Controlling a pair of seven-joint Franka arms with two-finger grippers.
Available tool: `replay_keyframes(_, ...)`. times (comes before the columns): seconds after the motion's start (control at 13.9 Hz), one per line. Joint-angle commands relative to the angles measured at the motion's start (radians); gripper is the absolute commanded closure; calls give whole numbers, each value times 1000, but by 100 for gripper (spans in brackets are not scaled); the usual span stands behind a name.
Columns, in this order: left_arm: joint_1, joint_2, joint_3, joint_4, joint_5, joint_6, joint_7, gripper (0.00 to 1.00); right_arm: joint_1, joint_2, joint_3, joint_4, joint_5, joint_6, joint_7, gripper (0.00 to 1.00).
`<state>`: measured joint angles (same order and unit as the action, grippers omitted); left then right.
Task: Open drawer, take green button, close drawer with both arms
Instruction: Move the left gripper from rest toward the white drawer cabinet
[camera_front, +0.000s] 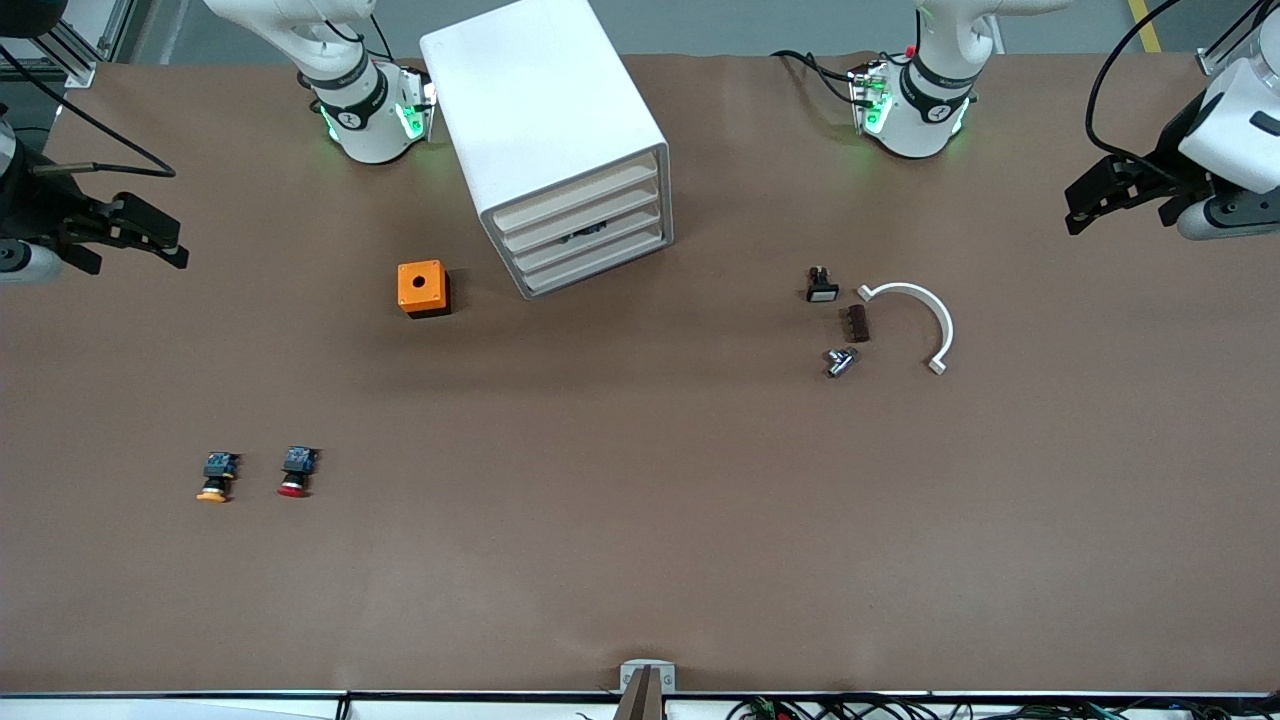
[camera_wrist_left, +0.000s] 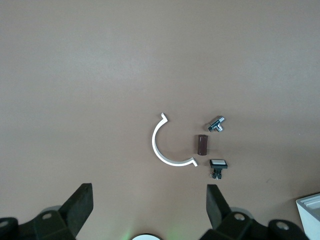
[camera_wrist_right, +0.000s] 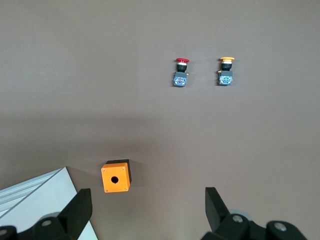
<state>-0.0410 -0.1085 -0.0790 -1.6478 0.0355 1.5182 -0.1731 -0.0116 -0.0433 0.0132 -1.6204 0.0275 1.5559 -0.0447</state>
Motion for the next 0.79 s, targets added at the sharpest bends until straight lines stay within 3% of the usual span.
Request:
replay_keyframes(0.0, -3, 7, -1, 22, 18, -30, 24, 0, -15, -26, 5, -27, 17, 9, -14, 0)
replay_keyframes(0.29, 3, 27, 2, 31, 32, -30, 23, 0, -15, -26, 5, -27, 17, 12, -14, 0)
replay_keyframes(0.58, -13, 128, -4, 40, 58, -24, 15, 0, -15, -26, 5, -27, 17, 13, -12, 0)
replay_keyframes(0.72, -13, 148, -24, -2, 50, 51, -3, 0, -15, -26, 5, -27, 17, 18, -14, 0)
